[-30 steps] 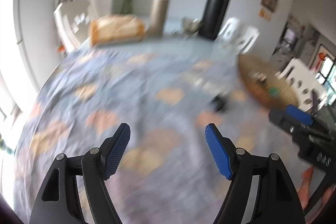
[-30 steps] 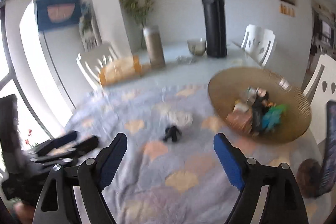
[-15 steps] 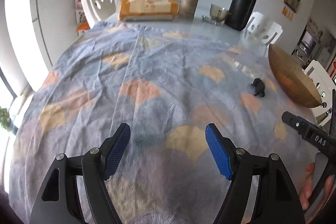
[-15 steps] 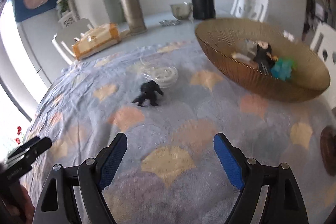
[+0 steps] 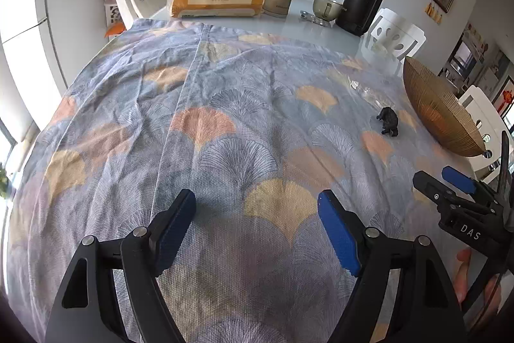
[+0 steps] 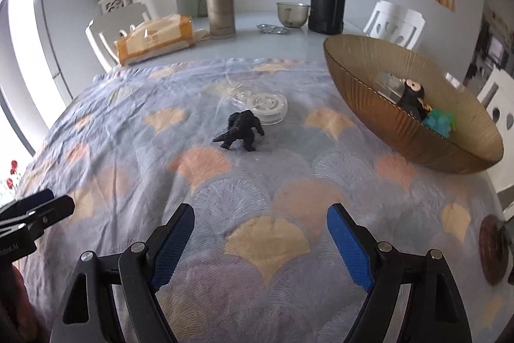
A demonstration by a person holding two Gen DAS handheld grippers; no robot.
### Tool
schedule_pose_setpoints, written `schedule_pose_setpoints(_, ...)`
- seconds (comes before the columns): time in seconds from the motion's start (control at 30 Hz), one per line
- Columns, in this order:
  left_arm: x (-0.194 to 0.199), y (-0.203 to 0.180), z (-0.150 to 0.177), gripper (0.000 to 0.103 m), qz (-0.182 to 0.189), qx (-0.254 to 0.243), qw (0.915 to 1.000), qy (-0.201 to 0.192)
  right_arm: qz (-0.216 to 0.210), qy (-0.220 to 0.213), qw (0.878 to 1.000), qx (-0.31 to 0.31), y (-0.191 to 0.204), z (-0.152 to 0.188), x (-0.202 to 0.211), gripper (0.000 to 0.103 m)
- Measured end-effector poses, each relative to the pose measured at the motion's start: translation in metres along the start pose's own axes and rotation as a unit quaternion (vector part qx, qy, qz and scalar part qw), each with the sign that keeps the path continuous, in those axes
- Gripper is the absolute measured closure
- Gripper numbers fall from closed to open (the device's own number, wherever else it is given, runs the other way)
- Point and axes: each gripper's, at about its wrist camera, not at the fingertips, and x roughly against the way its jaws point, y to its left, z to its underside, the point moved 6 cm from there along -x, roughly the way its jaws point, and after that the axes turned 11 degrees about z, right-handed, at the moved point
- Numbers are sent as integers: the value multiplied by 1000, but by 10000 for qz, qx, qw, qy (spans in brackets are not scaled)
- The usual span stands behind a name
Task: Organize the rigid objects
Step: 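Move both open grippers back toward the black figurine and clear tape dispenser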
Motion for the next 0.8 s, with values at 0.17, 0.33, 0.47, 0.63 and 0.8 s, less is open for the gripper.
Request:
schedule_pose_setpoints(0.17,1,2,0,26,22,48,10000,-30,-63,84,9998,-168,-5,0,-3,19)
schedule_pose_setpoints(0.33,2,1,0,26,-21,23,10000,-72,-79,105,9995,-295,-9,0,-5,19)
schedule_pose_setpoints(0.47,5,0,-1,26,-70,-6,9998,-161,-118,139,9987,-466,-15,-1,-6,19)
schedule_pose_setpoints(0.63,6,-5,-2,26,-197,-195,9993,-243,-159,202,9976,-640,-19,0,-9,19)
schedule_pose_setpoints(0.8,9,-12,-3,26,-413,-458,9974,-369,-236,276,9952,-912,-29,1,-12,19)
